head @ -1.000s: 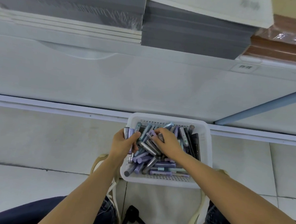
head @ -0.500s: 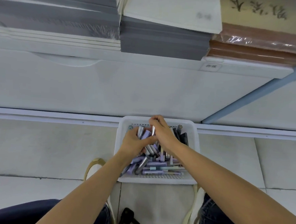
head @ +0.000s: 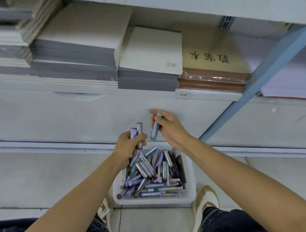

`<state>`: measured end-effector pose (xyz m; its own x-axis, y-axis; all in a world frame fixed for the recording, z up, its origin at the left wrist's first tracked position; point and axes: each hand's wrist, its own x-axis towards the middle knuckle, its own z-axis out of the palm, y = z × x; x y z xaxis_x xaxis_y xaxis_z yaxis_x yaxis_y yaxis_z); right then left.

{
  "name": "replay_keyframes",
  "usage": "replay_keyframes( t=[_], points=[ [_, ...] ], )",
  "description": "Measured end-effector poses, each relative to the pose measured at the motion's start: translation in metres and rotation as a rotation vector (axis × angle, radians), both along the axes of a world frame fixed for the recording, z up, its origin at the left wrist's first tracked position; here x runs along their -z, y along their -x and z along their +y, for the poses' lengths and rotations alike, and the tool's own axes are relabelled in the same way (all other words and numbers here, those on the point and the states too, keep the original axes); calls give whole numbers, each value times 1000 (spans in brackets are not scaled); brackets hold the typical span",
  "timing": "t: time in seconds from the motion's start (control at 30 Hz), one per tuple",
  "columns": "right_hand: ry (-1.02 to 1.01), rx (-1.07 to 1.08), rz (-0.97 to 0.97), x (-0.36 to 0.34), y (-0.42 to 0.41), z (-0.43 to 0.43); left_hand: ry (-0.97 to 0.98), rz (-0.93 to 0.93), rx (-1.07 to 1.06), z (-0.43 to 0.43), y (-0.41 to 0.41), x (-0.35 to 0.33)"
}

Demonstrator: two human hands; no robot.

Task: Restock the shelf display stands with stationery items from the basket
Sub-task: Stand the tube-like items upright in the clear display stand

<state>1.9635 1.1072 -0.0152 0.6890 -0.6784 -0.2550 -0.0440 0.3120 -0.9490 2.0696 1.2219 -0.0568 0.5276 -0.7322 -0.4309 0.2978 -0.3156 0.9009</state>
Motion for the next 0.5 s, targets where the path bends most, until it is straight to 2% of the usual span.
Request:
replay_keyframes(
  t=[0.13, 0.27, 0.37, 0.43, 0.5],
  points=[
    [26, 80, -159, -34, 9, -1, 132, 236, 19, 0, 4, -29],
    [24, 58, -240, -65, 18, 1, 206, 170, -32, -2, 11, -61],
    [160, -57, -112, -91, 27, -2, 254, 80, -135, -6, 3, -91],
    [271, -164, 25, -111, 34, -5, 290, 8, -145, -9, -4, -115],
    [364, -212, 67, -129, 38, -5, 347, -27, -131, -12, -6, -139]
  ],
)
